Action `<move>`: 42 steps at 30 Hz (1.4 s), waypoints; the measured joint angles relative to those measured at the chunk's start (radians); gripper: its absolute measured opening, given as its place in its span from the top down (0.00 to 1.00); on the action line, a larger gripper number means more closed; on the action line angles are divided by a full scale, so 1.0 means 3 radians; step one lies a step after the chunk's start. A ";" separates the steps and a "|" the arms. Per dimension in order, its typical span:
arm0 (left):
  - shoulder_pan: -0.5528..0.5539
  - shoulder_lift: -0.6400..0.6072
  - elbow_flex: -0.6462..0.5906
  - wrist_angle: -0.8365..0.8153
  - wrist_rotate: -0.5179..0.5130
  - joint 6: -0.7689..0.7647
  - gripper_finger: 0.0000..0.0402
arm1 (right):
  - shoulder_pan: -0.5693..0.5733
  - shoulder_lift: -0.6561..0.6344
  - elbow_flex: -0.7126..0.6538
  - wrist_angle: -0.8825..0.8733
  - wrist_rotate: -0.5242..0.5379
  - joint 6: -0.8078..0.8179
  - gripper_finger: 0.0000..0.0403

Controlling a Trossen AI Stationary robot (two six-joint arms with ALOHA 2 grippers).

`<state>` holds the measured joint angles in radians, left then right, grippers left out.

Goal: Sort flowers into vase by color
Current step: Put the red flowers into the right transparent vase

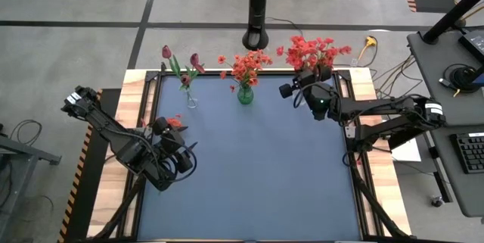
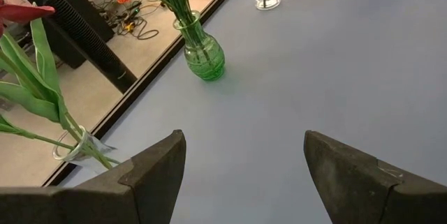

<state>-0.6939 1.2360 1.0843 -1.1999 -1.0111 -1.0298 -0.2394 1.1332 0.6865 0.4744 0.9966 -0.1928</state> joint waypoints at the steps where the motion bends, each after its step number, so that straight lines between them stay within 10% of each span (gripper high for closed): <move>1: 0.0000 0.0003 0.0000 0.0002 0.0000 0.0000 0.32 | 0.0000 0.0000 0.0000 -0.0001 -0.0001 0.0002 0.93; 42: -0.0001 0.0058 -0.0001 0.0020 -0.0001 0.0000 0.32 | 0.0003 0.0000 0.0023 -0.0014 0.0092 -0.0356 0.64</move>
<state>-0.6941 1.2533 1.0842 -1.1938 -1.0115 -1.0298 -0.2386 1.1332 0.6933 0.4702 1.0241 -0.2996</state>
